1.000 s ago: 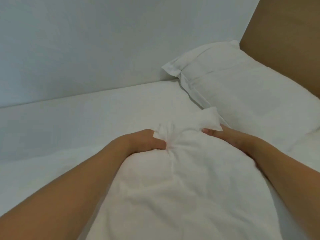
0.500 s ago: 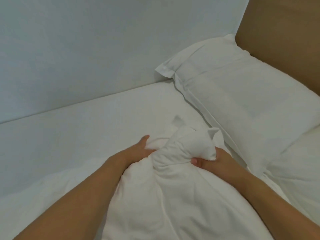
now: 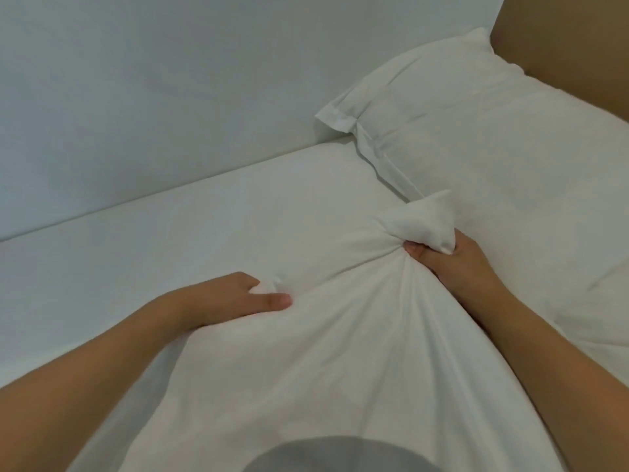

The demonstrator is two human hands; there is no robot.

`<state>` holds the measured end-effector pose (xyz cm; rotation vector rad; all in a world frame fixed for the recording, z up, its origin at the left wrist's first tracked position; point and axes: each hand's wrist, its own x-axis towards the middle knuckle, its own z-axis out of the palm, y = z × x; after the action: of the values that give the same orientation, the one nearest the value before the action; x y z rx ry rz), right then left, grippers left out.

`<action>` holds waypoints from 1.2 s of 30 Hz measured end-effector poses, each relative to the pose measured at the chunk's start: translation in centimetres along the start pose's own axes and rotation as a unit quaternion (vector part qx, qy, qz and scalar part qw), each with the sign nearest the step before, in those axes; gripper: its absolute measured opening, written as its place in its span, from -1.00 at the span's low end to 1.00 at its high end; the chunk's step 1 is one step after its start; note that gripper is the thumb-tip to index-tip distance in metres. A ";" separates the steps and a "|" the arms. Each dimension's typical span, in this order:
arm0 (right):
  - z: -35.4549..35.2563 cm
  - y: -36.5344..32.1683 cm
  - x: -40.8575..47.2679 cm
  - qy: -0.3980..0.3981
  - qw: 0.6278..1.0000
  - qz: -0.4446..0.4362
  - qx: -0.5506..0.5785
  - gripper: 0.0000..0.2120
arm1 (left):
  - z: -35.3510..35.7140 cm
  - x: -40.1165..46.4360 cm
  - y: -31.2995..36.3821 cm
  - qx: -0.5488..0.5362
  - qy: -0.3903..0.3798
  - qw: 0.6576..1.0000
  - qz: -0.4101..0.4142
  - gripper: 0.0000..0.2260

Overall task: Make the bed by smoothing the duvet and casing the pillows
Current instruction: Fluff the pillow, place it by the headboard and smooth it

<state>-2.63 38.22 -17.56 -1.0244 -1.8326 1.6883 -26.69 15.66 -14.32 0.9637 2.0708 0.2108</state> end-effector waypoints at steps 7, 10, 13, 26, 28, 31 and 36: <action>1.0 0.4 3.7 0.018 0.953 0.157 -0.257 -0.07 | -2.1 4.7 1.9 0.143 0.327 0.934 -0.025 -0.70; 3.9 -2.7 1.8 0.111 0.843 -0.034 -0.526 -0.08 | 2.9 1.4 2.2 0.150 0.374 0.915 0.033 -0.69; 8.7 -4.3 -1.9 -0.101 0.810 -0.200 -0.543 -0.16 | 4.8 -3.2 -1.1 0.216 0.328 0.919 -0.036 -0.52; 21.8 -4.3 -2.9 0.037 0.720 -0.231 -0.654 -0.86 | 0.7 -10.4 -9.7 0.199 0.393 0.896 -0.054 -0.58; 24.4 -3.5 -7.7 -0.026 0.769 -0.260 -0.583 -0.77 | 5.8 -18.0 -13.8 0.218 0.394 0.890 -0.071 -0.49; 27.9 -2.8 -13.5 -0.180 0.790 -0.228 -0.540 -0.49 | 9.1 -22.2 -21.9 0.163 0.333 0.912 -0.175 -0.42; 30.3 -0.7 -13.4 -0.193 0.734 -0.223 -0.611 -0.41 | 8.2 -18.3 -30.6 0.042 0.275 0.933 -0.228 -0.41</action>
<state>-17.06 8.39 -19.40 -0.4626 -3.2120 0.2128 -31.05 -19.78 -22.25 0.4684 2.7747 0.1586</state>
